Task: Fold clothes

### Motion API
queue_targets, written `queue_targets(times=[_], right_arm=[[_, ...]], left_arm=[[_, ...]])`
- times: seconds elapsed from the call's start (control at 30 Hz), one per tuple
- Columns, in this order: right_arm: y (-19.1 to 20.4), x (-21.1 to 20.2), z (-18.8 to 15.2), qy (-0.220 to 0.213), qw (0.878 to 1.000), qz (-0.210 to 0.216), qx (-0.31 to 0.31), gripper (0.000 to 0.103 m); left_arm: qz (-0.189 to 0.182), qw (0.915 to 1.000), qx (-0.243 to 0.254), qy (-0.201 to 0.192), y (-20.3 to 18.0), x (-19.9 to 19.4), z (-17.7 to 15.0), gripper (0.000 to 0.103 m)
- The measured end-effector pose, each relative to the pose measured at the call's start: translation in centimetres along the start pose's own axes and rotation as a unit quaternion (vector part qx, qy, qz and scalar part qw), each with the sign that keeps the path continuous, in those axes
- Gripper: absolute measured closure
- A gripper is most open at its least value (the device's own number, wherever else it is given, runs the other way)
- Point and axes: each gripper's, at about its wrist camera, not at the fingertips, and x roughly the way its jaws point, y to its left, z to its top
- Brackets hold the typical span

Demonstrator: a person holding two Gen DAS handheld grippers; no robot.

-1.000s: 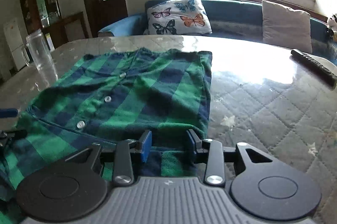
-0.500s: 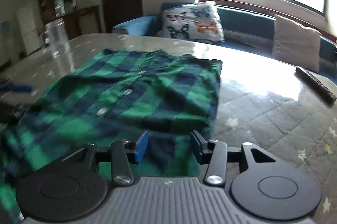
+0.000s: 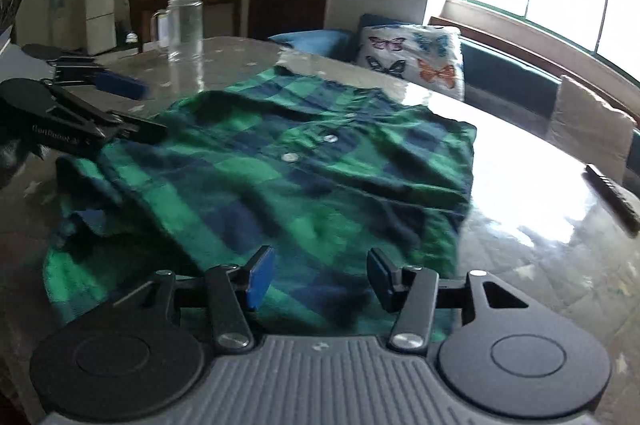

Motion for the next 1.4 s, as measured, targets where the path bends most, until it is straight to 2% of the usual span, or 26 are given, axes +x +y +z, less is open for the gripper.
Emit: queue_targets(times=[0.13, 0.27, 0.47, 0.67, 0.8, 0.9, 1.03, 1.23, 1.4], right_arm=[[0.4, 0.1, -0.2, 0.005, 1.0, -0.001, -0.003, 0.051], [0.1, -0.2, -0.5, 0.008, 1.0, 0.002, 0.003, 0.048], [-0.5, -1.0, -0.5, -0.001, 1.0, -0.004, 0.011, 0.048], [-1.7, -2.2, -2.5, 0.016, 0.998, -0.002, 0.055, 0.048], [-2.8, -3.4, -3.8, 0.033, 0.995, -0.005, 0.089, 0.044], [-2.9, -4.5, -4.3, 0.034, 0.996, -0.008, 0.082, 0.044], [-3.0, -5.5, -3.6, 0.01, 0.996, -0.001, 0.09, 0.044], [-2.1, -3.5, -3.7, 0.032, 0.997, 0.016, 0.071, 0.043], [-1.9, -4.4, -3.2, 0.032, 0.998, 0.021, 0.05, 0.04]], left_arm=[[-0.022, 0.9995, 0.022, 0.003, -2.4, 0.7, -0.1, 0.029], [-0.019, 0.9983, 0.048, 0.026, -3.2, 1.3, -1.5, 0.029], [0.017, 0.9987, 0.022, 0.044, -0.2, 0.2, -2.9, 0.029], [0.028, 0.9985, 0.0, 0.047, 1.6, -0.4, -3.6, 0.029], [0.029, 0.9985, 0.003, 0.046, 1.7, -0.6, -3.6, 0.029], [0.031, 0.9985, 0.009, 0.044, 1.8, -0.9, -3.5, 0.029], [0.025, 0.9986, 0.026, 0.04, 2.0, -2.3, -3.4, 0.029], [0.003, 0.9966, 0.069, 0.045, 1.9, -5.1, -4.2, 0.029], [-0.034, 0.9898, 0.128, 0.053, 0.8, -6.6, -5.5, 0.029]])
